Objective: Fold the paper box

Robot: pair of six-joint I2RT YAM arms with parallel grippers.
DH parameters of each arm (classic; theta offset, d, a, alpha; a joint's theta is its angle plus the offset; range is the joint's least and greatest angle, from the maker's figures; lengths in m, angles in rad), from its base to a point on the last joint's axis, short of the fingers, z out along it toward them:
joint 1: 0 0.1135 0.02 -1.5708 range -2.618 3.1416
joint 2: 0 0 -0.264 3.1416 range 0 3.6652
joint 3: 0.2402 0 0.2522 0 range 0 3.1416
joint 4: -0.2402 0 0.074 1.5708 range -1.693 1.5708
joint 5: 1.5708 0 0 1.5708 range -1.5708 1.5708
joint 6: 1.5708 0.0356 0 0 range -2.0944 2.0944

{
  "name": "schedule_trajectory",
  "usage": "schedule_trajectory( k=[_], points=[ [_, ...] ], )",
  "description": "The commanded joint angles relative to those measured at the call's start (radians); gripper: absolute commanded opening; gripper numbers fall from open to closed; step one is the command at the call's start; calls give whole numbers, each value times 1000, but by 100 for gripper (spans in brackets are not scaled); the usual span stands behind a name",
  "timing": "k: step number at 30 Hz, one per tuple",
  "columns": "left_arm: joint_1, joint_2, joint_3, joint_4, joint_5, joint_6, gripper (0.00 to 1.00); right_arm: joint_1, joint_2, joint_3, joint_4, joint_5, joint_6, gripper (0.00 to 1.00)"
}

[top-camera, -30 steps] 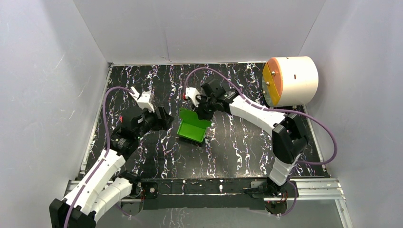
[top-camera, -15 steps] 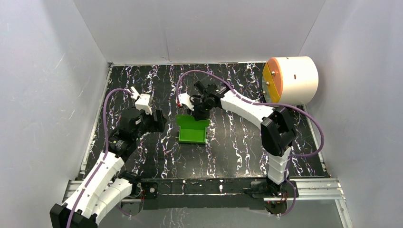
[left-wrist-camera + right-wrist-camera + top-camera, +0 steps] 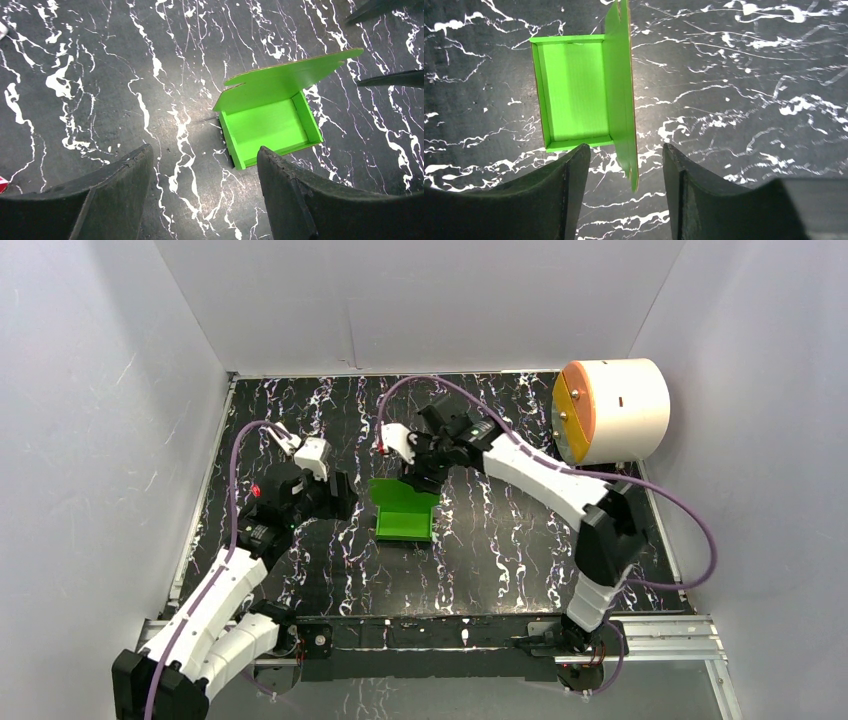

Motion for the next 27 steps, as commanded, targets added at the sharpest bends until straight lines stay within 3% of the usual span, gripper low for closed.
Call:
schedule_trajectory(
  k=[1, 3, 9, 27],
  points=[
    [6, 37, 53, 0, 82, 36, 73, -11, -159, -79, 95, 66, 132, 70],
    [5, 65, 72, -12, 97, 48, 73, -15, -211, -145, 148, 76, 178, 78],
    [6, 169, 141, -45, 110, 81, 73, -21, -290, -258, 225, 147, 300, 80],
    [23, 492, 327, -81, 308, 169, 59, -140, -235, -372, 354, -80, 307, 58]
  ],
)
